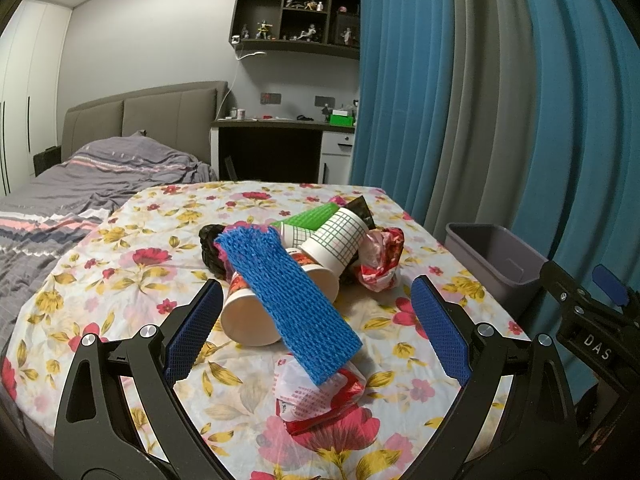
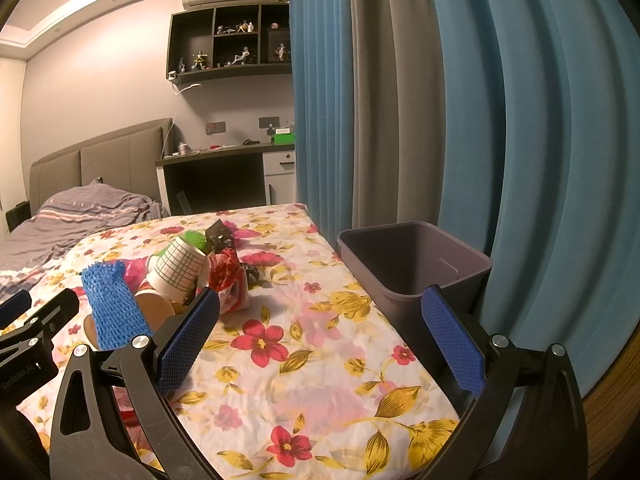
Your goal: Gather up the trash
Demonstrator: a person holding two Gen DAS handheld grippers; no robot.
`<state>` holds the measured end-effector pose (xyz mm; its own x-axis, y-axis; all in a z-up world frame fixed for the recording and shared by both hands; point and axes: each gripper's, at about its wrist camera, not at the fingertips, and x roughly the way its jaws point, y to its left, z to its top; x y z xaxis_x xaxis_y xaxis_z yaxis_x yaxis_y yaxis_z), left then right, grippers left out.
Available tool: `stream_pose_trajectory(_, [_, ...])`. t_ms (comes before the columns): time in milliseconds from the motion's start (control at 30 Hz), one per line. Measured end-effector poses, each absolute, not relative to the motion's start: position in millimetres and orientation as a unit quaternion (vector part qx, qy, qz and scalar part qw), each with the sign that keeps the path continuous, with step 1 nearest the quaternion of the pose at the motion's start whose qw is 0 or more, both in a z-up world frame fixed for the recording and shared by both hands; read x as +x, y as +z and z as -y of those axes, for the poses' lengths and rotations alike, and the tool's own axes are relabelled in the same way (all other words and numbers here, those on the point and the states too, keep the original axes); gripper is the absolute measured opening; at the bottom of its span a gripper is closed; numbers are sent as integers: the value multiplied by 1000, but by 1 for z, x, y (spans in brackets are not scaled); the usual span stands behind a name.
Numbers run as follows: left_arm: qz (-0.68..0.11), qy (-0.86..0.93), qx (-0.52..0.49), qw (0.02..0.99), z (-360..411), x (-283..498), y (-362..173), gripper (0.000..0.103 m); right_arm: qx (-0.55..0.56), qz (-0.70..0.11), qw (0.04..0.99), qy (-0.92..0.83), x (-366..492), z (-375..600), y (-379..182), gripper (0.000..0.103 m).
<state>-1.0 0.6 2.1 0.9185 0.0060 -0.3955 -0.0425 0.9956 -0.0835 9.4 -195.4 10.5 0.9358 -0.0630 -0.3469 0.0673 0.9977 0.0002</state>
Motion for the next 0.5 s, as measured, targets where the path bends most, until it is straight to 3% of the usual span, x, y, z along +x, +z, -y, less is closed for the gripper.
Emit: stream_pose_trajectory(500, [-202,19,-45,978,-6,4,-1,93,7,-177,984,-35,17,201,5,98])
